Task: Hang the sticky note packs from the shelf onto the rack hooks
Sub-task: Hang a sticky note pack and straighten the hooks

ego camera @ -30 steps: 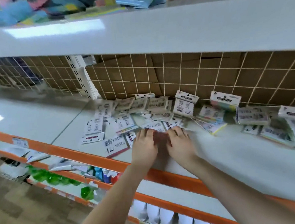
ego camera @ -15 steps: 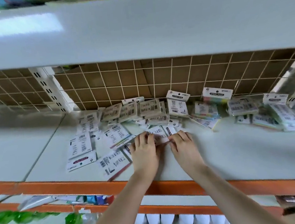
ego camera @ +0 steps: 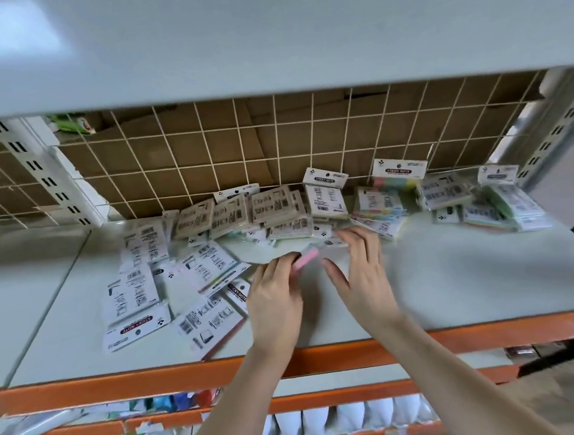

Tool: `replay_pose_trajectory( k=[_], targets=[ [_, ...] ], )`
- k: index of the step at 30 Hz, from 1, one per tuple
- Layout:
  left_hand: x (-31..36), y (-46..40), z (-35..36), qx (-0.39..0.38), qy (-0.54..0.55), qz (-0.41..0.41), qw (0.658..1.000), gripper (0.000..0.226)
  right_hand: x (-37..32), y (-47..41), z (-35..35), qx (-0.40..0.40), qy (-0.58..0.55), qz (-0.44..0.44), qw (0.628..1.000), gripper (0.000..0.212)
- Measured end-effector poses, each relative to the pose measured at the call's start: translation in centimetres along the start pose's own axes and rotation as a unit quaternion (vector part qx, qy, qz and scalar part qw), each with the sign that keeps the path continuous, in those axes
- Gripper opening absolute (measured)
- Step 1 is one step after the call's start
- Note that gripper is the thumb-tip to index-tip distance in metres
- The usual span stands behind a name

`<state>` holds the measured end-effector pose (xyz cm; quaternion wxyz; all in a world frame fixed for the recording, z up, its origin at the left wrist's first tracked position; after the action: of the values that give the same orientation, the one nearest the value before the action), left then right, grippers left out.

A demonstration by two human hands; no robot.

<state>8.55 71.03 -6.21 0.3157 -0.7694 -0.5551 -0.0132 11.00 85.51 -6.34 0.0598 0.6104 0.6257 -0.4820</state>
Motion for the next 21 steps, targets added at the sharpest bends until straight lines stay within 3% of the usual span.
replay_pose_trajectory(
  k=[5, 10, 14, 17, 21],
  targets=[
    [-0.2, -0.7, -0.2, -0.010, 0.082, -0.011, 0.996, 0.012, 1.6, -0.7, -1.3, 0.042, 0.086, 0.086, 0.992, 0.046],
    [1.2, -1.5, 0.9, -0.054, 0.158, -0.088, 0.982, 0.009, 5.4, -1.4, -3.8, -0.034, 0.211, 0.220, 0.952, 0.036],
    [2.8, -0.6, 1.8, -0.098, 0.268, -0.175, 0.942, 0.014, 6.3, -1.9, -5.2, -0.067, 0.207, 0.202, 0.955, 0.018],
    [3.0, -0.1, 2.1, -0.114, 0.325, -0.205, 0.916, 0.032, 5.8, -2.1, -5.9, -0.021, 0.153, 0.174, 0.973, 0.015],
    [2.5, 0.0, 1.9, -0.089, 0.364, -0.194, 0.906, 0.033, 4.7, -1.5, -7.0, 0.053, 0.019, 0.162, 0.985, 0.013]
  ],
)
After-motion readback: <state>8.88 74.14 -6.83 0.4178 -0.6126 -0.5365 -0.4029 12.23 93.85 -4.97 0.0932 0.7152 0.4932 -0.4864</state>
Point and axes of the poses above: each hand's wrist, its own y-axis away from the middle knuckle, its own z-axis out of the palm, x = y × z, the point moved 2 cm from there along -y, towards the middle knuckle, and after that the axes turned 12 degrees about -y, right-handed, at the moved point
